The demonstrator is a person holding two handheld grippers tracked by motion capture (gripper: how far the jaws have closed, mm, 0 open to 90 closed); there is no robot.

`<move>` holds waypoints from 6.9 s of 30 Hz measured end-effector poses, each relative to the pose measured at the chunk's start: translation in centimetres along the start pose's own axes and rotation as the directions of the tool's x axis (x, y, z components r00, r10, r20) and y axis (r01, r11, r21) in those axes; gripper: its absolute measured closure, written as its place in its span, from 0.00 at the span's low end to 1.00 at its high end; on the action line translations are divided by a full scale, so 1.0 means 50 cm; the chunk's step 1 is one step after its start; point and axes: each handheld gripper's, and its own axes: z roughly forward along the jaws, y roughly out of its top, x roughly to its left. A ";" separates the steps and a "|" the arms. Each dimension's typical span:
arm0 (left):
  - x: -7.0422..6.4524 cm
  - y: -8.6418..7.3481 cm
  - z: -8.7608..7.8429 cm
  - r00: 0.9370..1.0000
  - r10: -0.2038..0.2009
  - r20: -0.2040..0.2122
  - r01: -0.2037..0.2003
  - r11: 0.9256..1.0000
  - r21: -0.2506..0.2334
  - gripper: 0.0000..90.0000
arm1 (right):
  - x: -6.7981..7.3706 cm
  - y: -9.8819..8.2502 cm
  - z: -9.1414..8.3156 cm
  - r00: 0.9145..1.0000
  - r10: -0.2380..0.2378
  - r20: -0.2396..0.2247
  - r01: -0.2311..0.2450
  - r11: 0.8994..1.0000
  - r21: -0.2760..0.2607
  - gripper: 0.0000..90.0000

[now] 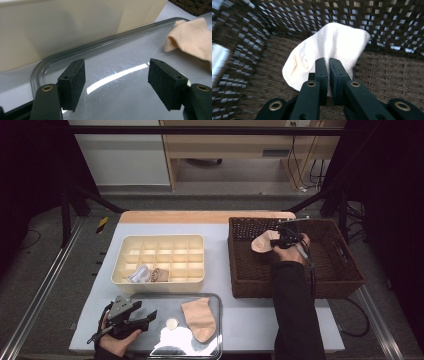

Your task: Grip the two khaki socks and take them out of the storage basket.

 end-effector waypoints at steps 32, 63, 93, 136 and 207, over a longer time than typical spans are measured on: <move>-0.004 0.002 -0.002 1.000 0.012 -0.007 -0.012 1.000 -0.002 0.33 | 0.121 -0.073 -0.253 0.940 -0.255 -0.225 0.149 0.903 -0.403 0.96; -0.009 0.004 -0.004 1.000 0.015 -0.004 -0.015 1.000 -0.010 0.33 | 0.254 -0.226 -0.262 0.825 -0.396 -0.402 0.242 0.892 -0.382 0.96; -0.009 0.005 -0.007 1.000 0.015 -0.006 -0.015 1.000 -0.015 0.33 | 0.211 -0.371 -0.176 0.852 -0.304 -0.425 0.247 0.951 -0.185 0.96; -0.058 0.112 -0.034 0.987 0.157 0.038 -0.155 0.986 -0.052 0.54 | 0.274 -0.338 -0.165 0.850 -0.412 -0.329 0.343 0.905 -0.250 0.75; -0.157 0.058 0.052 0.957 0.121 0.262 -0.150 0.984 0.093 0.79 | 0.326 -0.359 -0.071 0.853 -0.364 -0.373 0.356 0.930 -0.094 0.86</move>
